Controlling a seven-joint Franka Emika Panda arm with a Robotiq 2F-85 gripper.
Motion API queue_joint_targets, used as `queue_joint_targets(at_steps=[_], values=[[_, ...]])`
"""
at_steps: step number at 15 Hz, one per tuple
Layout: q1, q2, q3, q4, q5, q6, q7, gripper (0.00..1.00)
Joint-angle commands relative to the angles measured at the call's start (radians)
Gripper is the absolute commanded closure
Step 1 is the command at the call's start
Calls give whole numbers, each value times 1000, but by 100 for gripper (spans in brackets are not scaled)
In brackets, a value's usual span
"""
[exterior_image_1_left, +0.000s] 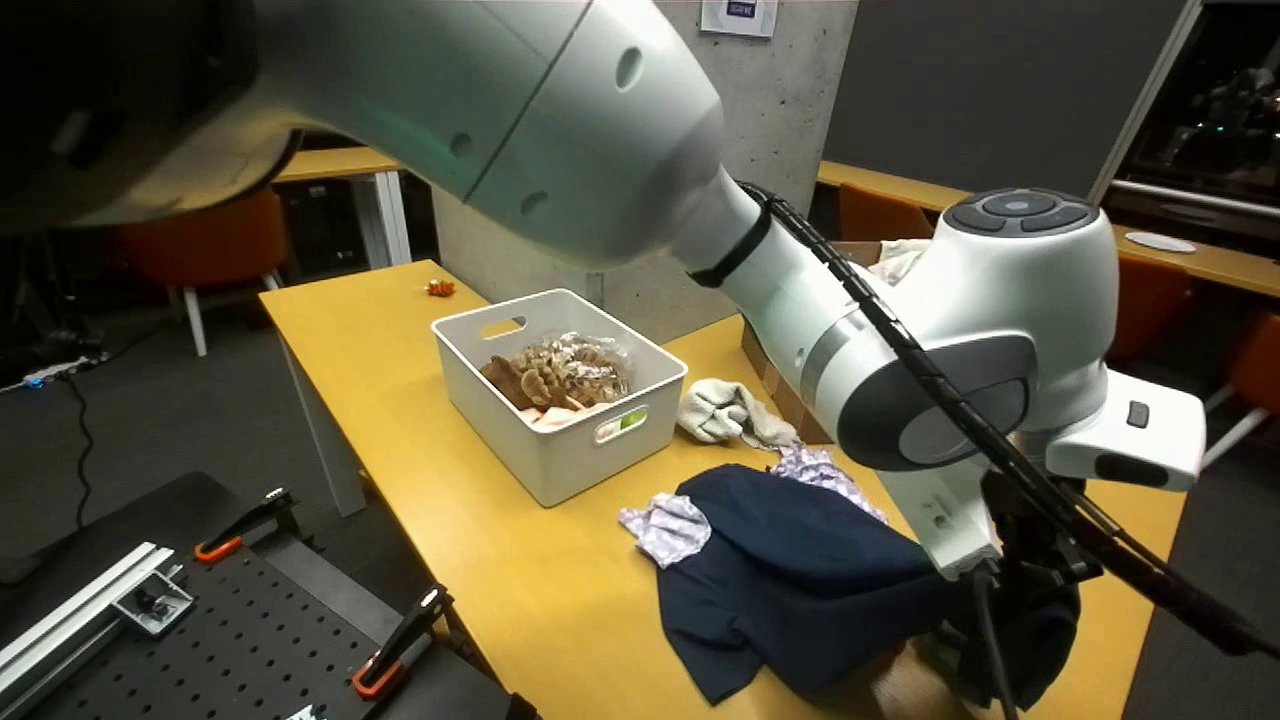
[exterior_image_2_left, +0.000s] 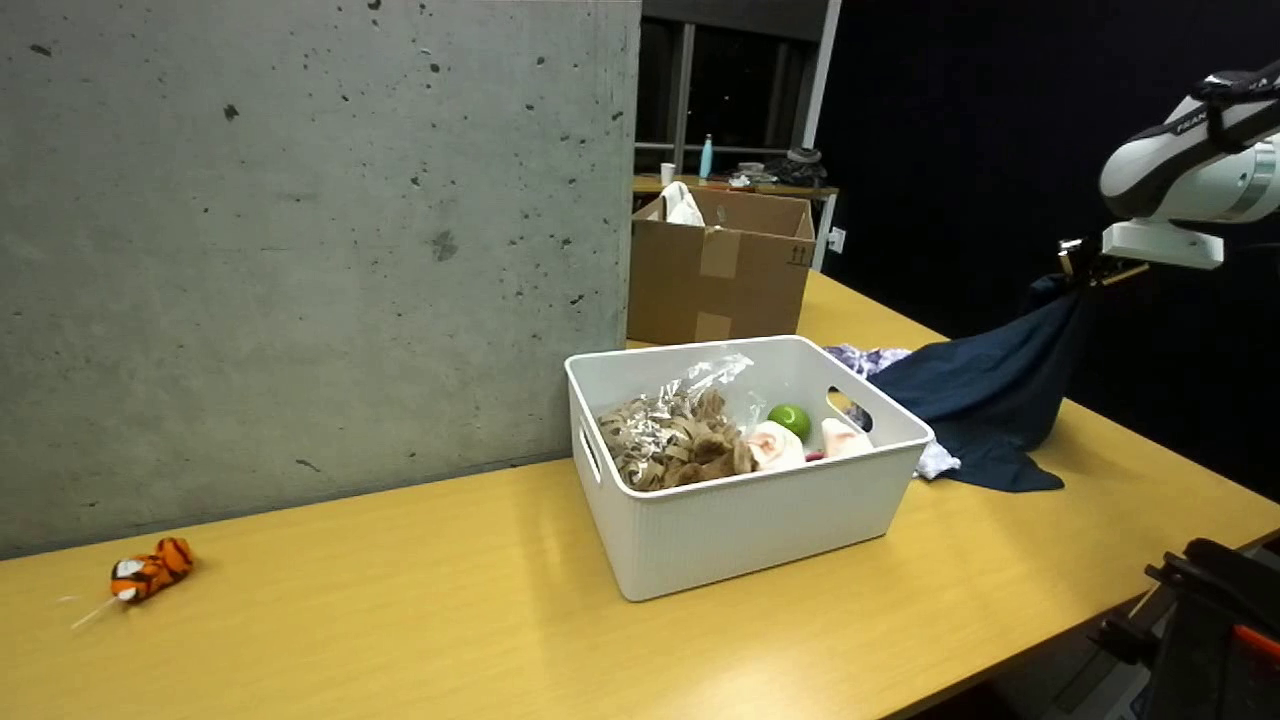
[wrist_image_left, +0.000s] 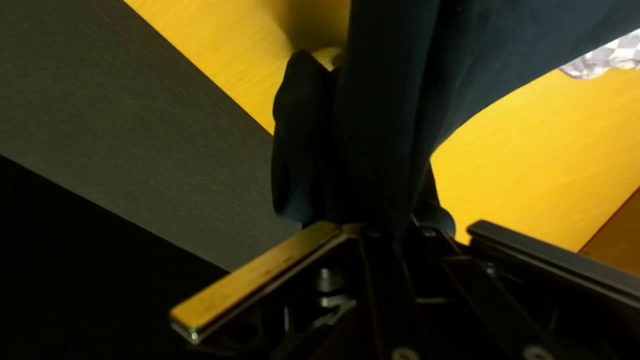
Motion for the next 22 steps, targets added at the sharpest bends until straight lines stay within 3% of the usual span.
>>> queue_joint_targets(at_steps=[1, 4, 5, 6, 9, 16, 22], values=[[-61, 163, 68, 243, 3, -13, -61, 99], [-73, 270, 118, 380, 3, -27, -86, 99], [-78, 304, 135, 426, 3, -38, -97, 69], [-82, 335, 149, 471, 5, -51, -105, 68], [-94, 385, 160, 558, 3, -83, -125, 49], [-119, 255, 200, 390, 30, -90, -246, 1], [-105, 93, 288, 104, 54, -48, -341, 0]])
